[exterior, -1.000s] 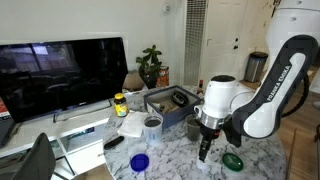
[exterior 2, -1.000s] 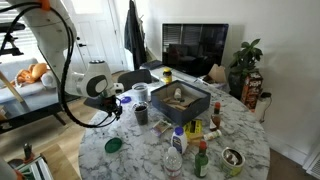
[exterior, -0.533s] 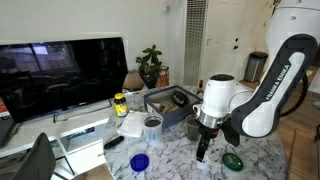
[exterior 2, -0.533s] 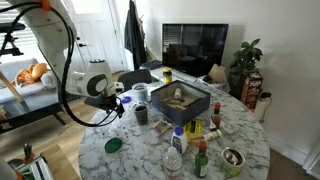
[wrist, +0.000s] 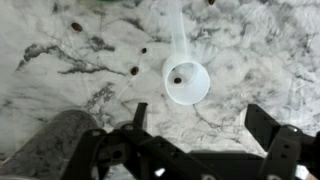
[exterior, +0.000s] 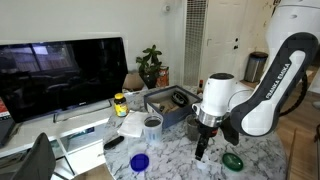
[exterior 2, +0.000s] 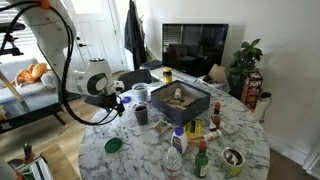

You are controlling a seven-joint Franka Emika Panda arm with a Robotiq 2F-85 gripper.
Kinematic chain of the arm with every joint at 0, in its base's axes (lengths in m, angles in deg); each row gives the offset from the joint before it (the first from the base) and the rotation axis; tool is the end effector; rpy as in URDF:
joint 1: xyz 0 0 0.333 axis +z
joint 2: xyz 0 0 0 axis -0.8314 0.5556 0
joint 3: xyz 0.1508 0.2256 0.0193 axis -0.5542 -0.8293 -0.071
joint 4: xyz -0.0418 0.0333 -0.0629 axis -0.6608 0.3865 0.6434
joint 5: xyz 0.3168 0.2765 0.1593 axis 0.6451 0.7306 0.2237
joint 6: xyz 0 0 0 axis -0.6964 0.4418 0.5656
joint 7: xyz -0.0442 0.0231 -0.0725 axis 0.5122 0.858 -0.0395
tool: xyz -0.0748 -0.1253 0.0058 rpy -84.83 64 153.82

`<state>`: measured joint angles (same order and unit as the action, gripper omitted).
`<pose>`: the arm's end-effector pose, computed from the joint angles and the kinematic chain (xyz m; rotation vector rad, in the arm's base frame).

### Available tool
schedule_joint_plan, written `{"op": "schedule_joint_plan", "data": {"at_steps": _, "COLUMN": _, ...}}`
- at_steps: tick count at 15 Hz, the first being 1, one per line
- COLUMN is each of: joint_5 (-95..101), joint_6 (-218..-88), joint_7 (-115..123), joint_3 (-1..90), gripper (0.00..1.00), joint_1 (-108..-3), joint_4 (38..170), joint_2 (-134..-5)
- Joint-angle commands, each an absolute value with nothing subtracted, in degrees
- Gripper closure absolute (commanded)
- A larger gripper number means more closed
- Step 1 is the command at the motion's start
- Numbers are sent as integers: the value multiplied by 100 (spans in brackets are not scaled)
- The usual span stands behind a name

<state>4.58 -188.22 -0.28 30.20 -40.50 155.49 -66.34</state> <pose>0.4257 0.2208 0.0290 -3.0191 -0.4603 -0.1456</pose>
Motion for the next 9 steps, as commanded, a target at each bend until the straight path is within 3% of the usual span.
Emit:
{"op": "schedule_joint_plan", "data": {"at_steps": 1, "joint_5": 281, "joint_6": -18329, "joint_7": -70, "joint_3": 3277, "gripper": 0, "joint_1": -3933, "joint_4": 15689, "joint_2": -7325}}
{"op": "schedule_joint_plan", "data": {"at_steps": 8, "joint_5": -865, "joint_6": -17132, "joint_7": -164, "joint_3": 3551, "gripper": 0, "joint_1": -4292, "joint_4": 15354, "joint_2": -8323}}
{"op": "schedule_joint_plan", "data": {"at_steps": 9, "joint_5": -818, "joint_6": -17062, "joint_7": -7, "joint_3": 3510, "gripper": 6, "joint_1": -4375, "joint_4": 15275, "joint_2": -8260}}
